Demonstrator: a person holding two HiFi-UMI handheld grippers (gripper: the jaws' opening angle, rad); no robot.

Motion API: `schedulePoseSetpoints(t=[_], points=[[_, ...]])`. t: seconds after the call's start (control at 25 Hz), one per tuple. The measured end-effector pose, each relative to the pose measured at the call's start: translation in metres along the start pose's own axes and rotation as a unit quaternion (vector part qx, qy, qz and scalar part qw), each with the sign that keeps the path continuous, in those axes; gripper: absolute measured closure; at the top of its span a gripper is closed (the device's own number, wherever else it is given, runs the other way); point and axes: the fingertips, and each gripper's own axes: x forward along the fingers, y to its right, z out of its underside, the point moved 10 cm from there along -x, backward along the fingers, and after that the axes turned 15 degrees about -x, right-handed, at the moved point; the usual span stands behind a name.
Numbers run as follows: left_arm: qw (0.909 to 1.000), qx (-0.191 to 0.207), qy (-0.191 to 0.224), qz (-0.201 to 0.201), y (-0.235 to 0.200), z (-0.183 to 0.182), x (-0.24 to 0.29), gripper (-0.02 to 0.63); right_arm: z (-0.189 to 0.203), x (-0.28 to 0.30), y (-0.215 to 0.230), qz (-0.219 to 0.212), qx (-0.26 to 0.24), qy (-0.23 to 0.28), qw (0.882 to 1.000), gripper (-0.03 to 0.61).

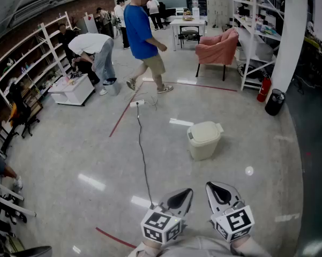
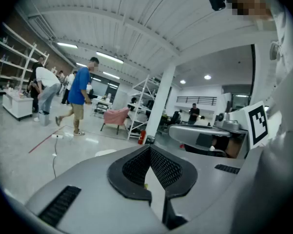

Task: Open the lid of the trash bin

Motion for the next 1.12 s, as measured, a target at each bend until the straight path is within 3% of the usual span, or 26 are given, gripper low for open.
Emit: schedulePoseSetpoints(t=[0.36,0.68,1.12], points=[[0.9993,0.025,-0.028,-0.005,0.071,0.029,-0.010,0.609,0.011,-0.070,-0.007,0.010,0.016,0.008,1.000,0.580],[0.9997,0.008,-0.021,-0.010,0.087,0.048,-0.022,0.609,0.016,-0.102,-0.016,0.008,0.008,0.000,1.000,0.580],[0.9992,0.002,-0.030,-0.028,0.091,0.052,-0.023,0.609,0.021,-0.102,-0.019,-0.007,0.041,-0.011,0.999,0.580]])
